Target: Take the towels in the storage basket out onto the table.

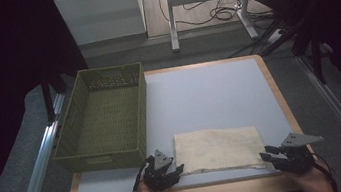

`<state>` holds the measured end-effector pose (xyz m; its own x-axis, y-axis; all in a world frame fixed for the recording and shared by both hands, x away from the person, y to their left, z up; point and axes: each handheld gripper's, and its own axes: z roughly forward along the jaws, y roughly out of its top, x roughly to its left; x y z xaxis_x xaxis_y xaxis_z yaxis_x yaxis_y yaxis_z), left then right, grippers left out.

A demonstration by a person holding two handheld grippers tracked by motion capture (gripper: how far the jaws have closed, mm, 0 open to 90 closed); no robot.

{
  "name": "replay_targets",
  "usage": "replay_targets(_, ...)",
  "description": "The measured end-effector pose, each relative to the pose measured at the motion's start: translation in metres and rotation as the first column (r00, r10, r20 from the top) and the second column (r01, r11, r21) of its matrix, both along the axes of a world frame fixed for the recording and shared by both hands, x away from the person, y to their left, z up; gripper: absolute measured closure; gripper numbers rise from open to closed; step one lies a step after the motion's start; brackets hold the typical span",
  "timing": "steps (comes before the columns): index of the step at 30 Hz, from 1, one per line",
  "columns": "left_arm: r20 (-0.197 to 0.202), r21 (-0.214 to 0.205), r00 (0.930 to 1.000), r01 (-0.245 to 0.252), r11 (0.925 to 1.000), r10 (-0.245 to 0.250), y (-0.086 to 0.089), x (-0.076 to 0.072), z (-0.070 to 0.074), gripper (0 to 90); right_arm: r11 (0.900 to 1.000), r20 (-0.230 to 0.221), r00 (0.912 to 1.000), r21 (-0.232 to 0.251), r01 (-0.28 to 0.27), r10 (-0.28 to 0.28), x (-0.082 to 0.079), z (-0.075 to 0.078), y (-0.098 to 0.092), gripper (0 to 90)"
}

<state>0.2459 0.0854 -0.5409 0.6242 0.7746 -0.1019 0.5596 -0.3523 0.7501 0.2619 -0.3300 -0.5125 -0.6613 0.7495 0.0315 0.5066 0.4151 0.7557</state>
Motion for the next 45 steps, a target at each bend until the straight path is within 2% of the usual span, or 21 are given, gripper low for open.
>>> replay_targets(3, 0.004, -0.014, 1.0, 0.003, 0.9999, -0.003, 0.003, -0.001, 0.0, 58.8, 1.0, -0.009, 1.0, -0.008, 0.003, -0.003, -0.002, -0.006, 0.001, 60.4)
replay_targets(5, 0.009, -0.043, 1.0, -0.004, 0.9991, 0.004, 0.006, -0.001, 0.004, 63.1, 1.0, -0.013, 0.9999, -0.006, 0.006, -0.006, -0.002, -0.007, 0.001, 59.4)
replay_targets(10, 0.025, -0.061, 0.9993, -0.027, 0.9978, 0.029, 0.003, 0.009, 0.011, 60.7, 0.9997, -0.004, 0.9997, 0.013, 0.022, -0.022, -0.002, -0.005, -0.001, 55.7)
replay_targets(14, 0.044, -0.043, 0.9969, -0.063, 0.9971, 0.065, -0.003, 0.023, 0.012, 60.3, 0.9983, 0.001, 0.9988, 0.033, 0.049, -0.049, -0.002, -0.005, -0.003, 51.7)
replay_targets(17, 0.05, -0.024, 0.9952, -0.082, 0.9963, 0.084, -0.008, 0.035, 0.012, 61.4, 0.9973, 0.017, 0.9978, 0.037, 0.063, -0.063, 0.002, 0.001, -0.003, 51.3)
replay_targets(21, 0.053, -0.019, 0.993, -0.104, 0.9944, 0.105, -0.014, 0.049, 0.012, 61.2, 0.9962, 0.021, 0.9972, 0.052, 0.07, -0.072, 0.015, 0.01, -0.001, 53.3)
replay_targets(23, 0.058, -0.017, 0.9921, -0.11, 0.9937, 0.111, -0.018, 0.056, 0.014, 61.3, 0.9951, 0.019, 0.9968, 0.063, 0.077, -0.078, 0.028, 0.015, 0.002, 56.0)
replay_targets(28, 0.077, 0.002, 0.9855, -0.152, 0.9883, 0.152, -0.022, 0.072, 0.019, 60.8, 0.9951, 0.03, 0.9952, 0.038, 0.091, -0.093, 0.061, 0.021, 0.013, 58.5)
replay_targets(31, 0.064, 0.003, 0.9825, -0.175, 0.9845, 0.175, -0.021, 0.082, 0.017, 60.5, 0.9939, 0.026, 0.9936, 0.01, 0.11, -0.11, 0.079, 0.017, 0.016, 58.4)
replay_targets(34, 0.039, 0.032, 0.9803, -0.195, 0.9803, 0.194, -0.022, 0.091, 0.01, 58.2, 0.9926, 0.01, 0.9925, 0.0, 0.122, -0.122, 0.089, 0.01, 0.016, 57.4)
replay_targets(38, 0.015, 0.054, 0.9802, -0.198, 0.9788, 0.197, -0.022, 0.095, 0.002, 53.9, 0.9932, -0.008, 0.9936, -0.03, 0.112, -0.113, 0.092, -0.003, 0.016, 56.9)
replay_targets(40, 0.009, 0.037, 0.9822, -0.188, 0.9815, 0.188, -0.022, 0.096, 0.001, 55.8, 0.9942, -0.011, 0.995, -0.042, 0.099, -0.099, 0.092, -0.007, 0.017, 57.6)
replay_targets(41, 0.004, 0.033, 0.9846, -0.175, 0.984, 0.175, -0.022, 0.096, 0.001, 59.5, 0.9948, -0.012, 0.9956, -0.042, 0.093, -0.093, 0.091, -0.01, 0.017, 60.2)
replay_targets(43, -0.001, 0.027, 0.9885, -0.151, 0.9881, 0.151, -0.023, 0.095, 0.001, 68.0, 0.9969, -0.021, 0.9967, -0.012, 0.078, -0.078, 0.091, -0.011, 0.018, 73.0)
replay_targets(44, -0.013, 0.015, 0.9905, -0.137, 0.9905, 0.137, -0.022, 0.095, 0.001, 72.4, 0.9978, -0.033, 0.9972, -0.003, 0.066, -0.066, 0.091, -0.011, 0.019, 82.2)
replay_targets(45, -0.019, 0.001, 0.991, -0.132, 0.9912, 0.132, -0.022, 0.095, 0.0, 78.4, 0.9985, -0.045, 0.9975, 0.004, 0.055, -0.055, 0.091, -0.01, 0.021, 86.1)
